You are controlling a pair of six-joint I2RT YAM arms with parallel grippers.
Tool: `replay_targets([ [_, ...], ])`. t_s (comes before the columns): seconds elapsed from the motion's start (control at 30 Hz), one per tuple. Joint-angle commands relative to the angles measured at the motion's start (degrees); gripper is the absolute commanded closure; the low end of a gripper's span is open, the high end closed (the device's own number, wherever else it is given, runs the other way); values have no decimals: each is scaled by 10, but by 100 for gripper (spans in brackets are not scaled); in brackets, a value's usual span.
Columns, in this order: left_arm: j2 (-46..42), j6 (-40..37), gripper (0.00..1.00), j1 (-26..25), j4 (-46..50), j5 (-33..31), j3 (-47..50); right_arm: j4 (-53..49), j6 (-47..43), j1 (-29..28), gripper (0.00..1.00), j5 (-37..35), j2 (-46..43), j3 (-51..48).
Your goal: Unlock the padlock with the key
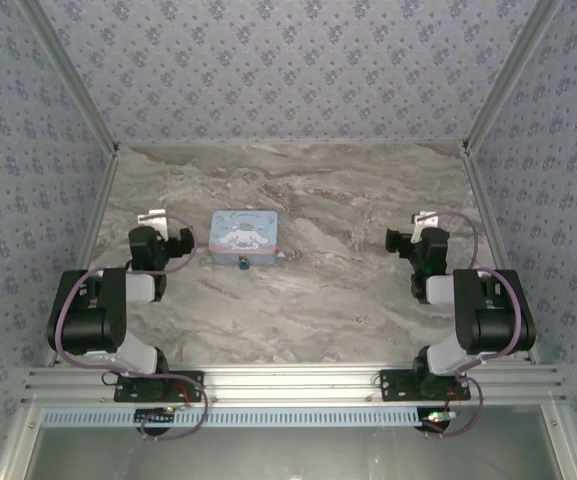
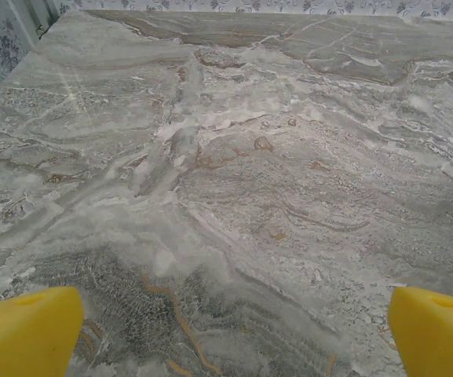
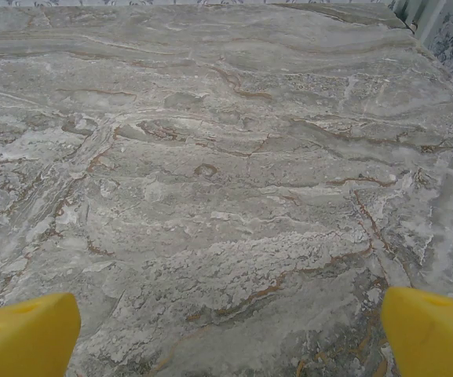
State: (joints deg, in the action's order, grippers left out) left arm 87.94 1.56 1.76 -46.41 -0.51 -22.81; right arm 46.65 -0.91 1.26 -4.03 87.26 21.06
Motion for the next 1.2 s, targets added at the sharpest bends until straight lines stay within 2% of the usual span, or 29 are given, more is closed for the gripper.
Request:
replay_targets([
  [0.0,-1,1,1,-2,-1,-4,-9,-3,-1,1,0,3,-1,13],
  [0.5,-1,2,0,0,-1,-2,-9,-4,2,7,0,14,-1,12],
  [0.6,-20,13,1,0,21,-26,-13,-22,7,11,0,20,-10,18],
  [0.73,-101,19,1,-2,82,-54,-11,-128,24,21,0,10,-68,51],
  [0.87,-203,59,1,-3,217,-59,-38,-236,55,17,0,11,-131,70],
  [1.03,-299,178,1,-4,402,-24,-93,-395,105,-20,0,-3,-214,102],
  [1.17,-342,239,1,-6,515,57,-124,-519,171,-65,0,3,-279,124],
])
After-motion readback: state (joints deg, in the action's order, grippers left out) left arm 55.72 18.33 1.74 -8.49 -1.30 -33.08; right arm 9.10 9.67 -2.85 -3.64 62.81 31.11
